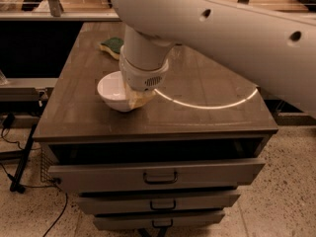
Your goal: Move white bowl near redbull can
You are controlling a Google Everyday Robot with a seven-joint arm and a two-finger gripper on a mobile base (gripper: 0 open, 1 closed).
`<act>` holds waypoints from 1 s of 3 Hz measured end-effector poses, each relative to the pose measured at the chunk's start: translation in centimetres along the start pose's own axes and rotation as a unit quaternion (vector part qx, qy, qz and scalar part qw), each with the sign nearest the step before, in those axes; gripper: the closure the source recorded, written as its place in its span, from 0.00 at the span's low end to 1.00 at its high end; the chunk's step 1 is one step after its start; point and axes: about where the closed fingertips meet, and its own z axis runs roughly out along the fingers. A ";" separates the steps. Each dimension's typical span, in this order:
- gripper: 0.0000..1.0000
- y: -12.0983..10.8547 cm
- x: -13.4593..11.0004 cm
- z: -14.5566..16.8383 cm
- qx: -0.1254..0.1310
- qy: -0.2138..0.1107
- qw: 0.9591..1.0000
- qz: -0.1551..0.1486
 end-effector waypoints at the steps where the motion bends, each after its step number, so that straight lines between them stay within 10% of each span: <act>1: 1.00 0.0 0.8 -1.1 0.017 0.011 1.000 0.012; 3: 1.00 -3.0 6.9 -12.5 0.130 0.124 0.983 0.037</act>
Offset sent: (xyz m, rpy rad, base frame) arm 0.0232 -0.0581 0.0841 -0.0499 -0.2476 -0.1601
